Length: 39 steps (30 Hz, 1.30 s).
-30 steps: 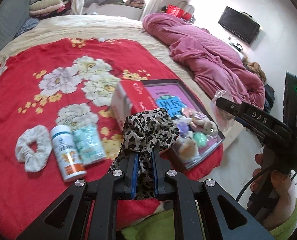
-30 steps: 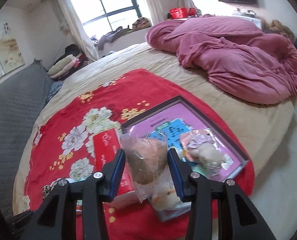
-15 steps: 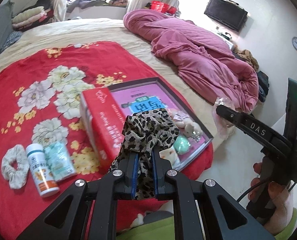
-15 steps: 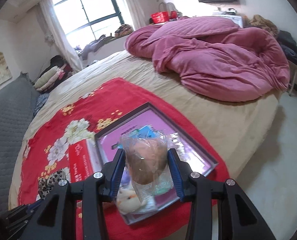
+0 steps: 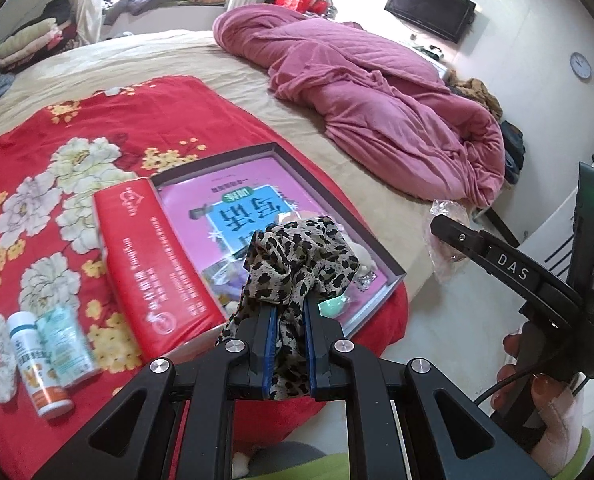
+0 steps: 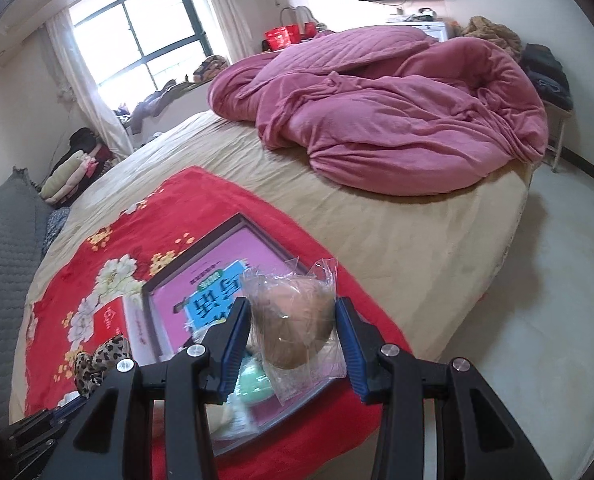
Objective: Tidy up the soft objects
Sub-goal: 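Lift the leopard scrunchie and clear bag and carry both over the grey tray, then lower the scrunchie into the tray and open the left gripper while the right gripper releases the clear bag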
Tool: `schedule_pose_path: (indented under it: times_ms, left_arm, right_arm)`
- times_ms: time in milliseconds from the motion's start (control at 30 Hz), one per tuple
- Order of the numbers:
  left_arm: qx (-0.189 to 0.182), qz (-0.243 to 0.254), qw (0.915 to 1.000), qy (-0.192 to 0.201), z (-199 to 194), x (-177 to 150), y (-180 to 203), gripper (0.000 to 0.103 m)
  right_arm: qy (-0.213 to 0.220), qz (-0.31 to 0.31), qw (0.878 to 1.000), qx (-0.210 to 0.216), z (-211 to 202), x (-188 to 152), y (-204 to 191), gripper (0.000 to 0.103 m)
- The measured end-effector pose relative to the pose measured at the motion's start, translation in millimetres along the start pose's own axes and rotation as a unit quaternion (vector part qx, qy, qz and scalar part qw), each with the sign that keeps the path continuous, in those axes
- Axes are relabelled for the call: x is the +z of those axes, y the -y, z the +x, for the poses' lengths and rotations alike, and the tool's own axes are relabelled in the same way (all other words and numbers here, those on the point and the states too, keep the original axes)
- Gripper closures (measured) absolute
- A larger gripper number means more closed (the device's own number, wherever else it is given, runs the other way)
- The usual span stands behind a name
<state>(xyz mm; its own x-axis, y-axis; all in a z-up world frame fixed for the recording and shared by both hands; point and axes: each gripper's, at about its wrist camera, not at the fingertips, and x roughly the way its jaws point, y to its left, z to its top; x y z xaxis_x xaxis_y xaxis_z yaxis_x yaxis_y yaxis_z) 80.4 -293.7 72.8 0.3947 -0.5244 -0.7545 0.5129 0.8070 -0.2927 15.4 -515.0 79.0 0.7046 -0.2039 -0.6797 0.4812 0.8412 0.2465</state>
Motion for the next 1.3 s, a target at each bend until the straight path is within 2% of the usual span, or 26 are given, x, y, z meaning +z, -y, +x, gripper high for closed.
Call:
schedule_pose_path:
  times_ms: [300, 733, 1300]
  left_arm:
    - [-0.007, 0.008, 0.9997, -0.021, 34, 10, 12, 0.091]
    - [-0.007, 0.017, 0.9987, -0.048, 74, 21, 22, 0.091]
    - [-0.004, 0.016, 0.9979, -0.063, 98, 24, 18, 0.091]
  right_arm:
    - [0.0, 0.013, 1.0, -0.013, 13, 6, 20, 0.059]
    - [-0.027, 0.001, 0.999, -0.022, 51, 1, 24, 0.059]
    - [-0.069, -0.013, 0.998, -0.01, 92, -16, 20, 0.059]
